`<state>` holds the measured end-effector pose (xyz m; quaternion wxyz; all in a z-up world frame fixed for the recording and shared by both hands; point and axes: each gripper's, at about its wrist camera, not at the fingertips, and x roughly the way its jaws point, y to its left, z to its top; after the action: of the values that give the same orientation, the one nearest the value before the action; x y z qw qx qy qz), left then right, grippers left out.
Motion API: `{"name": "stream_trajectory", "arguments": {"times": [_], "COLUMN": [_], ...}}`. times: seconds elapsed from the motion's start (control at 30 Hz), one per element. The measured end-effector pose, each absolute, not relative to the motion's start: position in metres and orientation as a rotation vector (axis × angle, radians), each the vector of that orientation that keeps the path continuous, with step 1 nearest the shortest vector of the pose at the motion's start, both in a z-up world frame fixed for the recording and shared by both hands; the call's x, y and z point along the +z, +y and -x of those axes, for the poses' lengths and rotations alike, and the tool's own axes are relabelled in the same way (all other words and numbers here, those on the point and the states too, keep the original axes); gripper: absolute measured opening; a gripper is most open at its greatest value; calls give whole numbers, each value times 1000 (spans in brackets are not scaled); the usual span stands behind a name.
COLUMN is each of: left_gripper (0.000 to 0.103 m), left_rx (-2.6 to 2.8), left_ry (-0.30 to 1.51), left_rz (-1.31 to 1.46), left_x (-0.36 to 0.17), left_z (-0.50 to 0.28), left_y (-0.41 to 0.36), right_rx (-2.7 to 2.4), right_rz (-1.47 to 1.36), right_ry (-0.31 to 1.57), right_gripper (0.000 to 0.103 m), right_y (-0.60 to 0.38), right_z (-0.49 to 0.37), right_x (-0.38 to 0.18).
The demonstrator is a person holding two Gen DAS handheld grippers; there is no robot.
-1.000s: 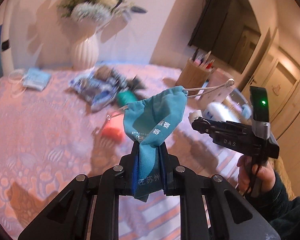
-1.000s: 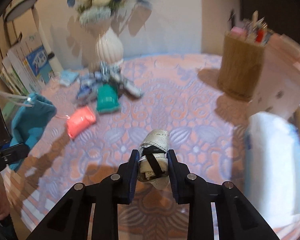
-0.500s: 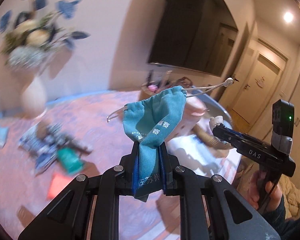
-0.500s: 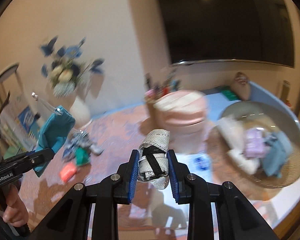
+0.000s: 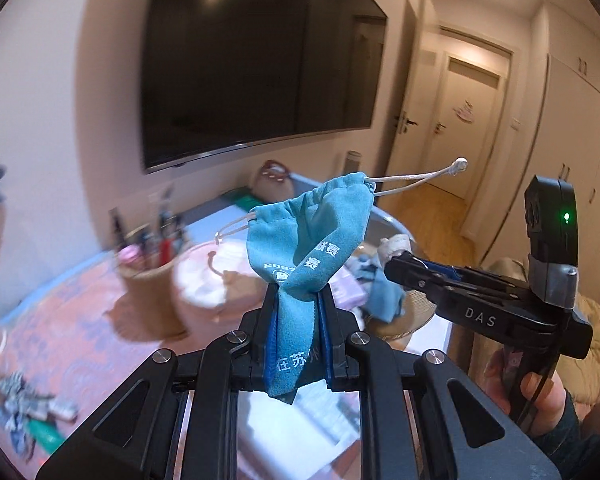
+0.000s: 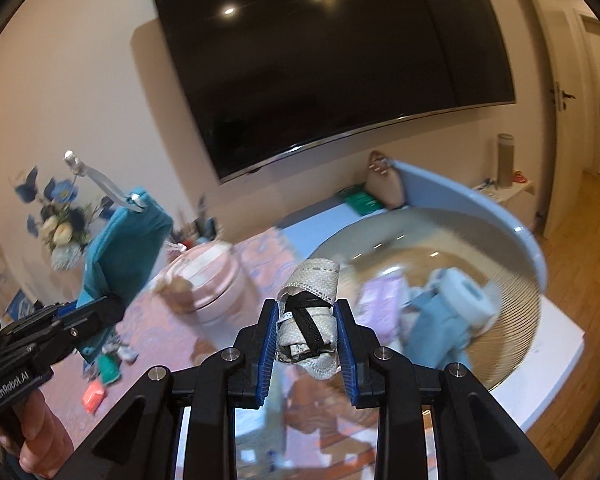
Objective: Organize books
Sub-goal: 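Carry the pouch and straw hat to the basket and open both tools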
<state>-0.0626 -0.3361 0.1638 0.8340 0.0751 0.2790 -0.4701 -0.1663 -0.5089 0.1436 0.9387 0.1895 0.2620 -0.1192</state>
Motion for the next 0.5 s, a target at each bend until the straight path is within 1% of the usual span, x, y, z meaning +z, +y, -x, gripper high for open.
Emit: {"name": "stream_trajectory", "arguments": {"times": [0.17,0.37,0.43,0.5], "left_gripper": [14,14,17,43], "left_rx": [-1032,-1044,-1056,-1069], "left_ry": [616,653,667,689], "left_rz": [-196,-237,-244,-257], "left_x": [161,147,142,135], "left_z": [53,40,38,38], "left_y": [-383,-430,-441,-451], "right_rx": [-304,-368,-374,-374], "right_rz": [-442,-552,-556,-562], "right_ry": [514,537,553,585], "right_gripper": [27,27,27,33], "right_y": [-546,-594,-602,-608], "right_z": [167,151,143,136], "right_x": [144,130,124,118]}}
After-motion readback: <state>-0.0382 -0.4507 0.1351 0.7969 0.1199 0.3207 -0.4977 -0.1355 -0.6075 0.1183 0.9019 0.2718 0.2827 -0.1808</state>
